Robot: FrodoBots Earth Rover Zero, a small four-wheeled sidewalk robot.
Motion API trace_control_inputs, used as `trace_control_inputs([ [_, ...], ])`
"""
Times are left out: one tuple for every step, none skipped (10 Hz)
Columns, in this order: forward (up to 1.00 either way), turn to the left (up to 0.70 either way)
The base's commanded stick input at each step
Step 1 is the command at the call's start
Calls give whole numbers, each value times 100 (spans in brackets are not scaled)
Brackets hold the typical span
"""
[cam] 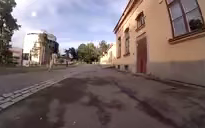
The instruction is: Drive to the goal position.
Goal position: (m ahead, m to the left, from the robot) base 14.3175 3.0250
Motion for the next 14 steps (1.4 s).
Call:
trace_control_inputs([
  [45, 0],
  [45, 0],
  [45, 0],
  [45, 0],
  [45, 0],
  [45, 0],
  [45, 0],
  [45, 0],
  [45, 0],
  [45, 0],
  [45, 0],
  [45, 6],
  [45, 27],
  [45, 27],
])
